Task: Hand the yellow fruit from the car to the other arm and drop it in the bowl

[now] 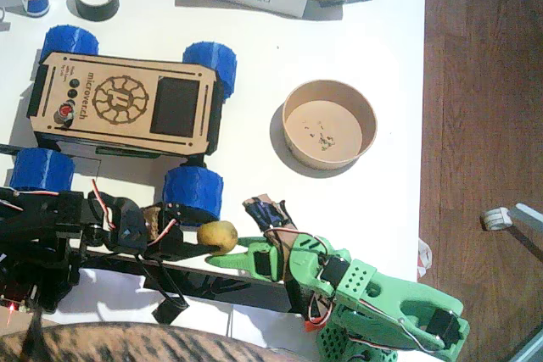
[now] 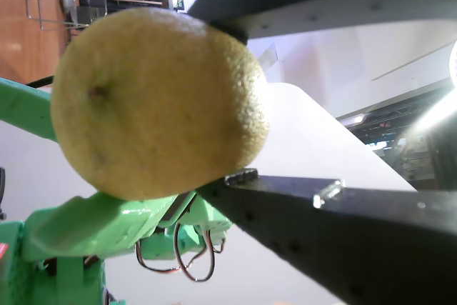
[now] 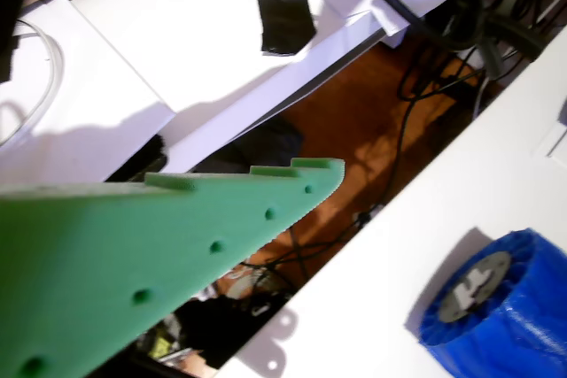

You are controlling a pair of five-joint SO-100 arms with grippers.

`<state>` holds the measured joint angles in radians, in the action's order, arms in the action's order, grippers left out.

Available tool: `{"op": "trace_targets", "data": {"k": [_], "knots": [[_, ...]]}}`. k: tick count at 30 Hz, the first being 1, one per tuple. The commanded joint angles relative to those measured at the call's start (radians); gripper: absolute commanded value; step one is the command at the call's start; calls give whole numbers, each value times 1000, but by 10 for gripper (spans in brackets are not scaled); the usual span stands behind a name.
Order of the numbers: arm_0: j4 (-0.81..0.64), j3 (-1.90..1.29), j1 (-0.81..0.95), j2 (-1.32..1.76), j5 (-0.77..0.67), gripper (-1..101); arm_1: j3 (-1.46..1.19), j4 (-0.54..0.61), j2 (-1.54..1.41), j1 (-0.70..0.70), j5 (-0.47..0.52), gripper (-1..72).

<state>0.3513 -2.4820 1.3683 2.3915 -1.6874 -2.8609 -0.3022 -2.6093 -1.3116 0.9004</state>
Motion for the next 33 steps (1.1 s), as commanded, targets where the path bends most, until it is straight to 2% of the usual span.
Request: {"op": "trace_targets", "data": {"k": [1,10,27,33], "knots": [[-25,8,3,31,-11,-2,52,104,11,38,18,363],[-25,8,2,31,-11,-2,81,222,21,34,15,388],[-51,8,6,31,-11,-2,166,250,132,12,-61,424],[-54,8,3,28,-11,-2,195,265,163,20,-54,424]]}}
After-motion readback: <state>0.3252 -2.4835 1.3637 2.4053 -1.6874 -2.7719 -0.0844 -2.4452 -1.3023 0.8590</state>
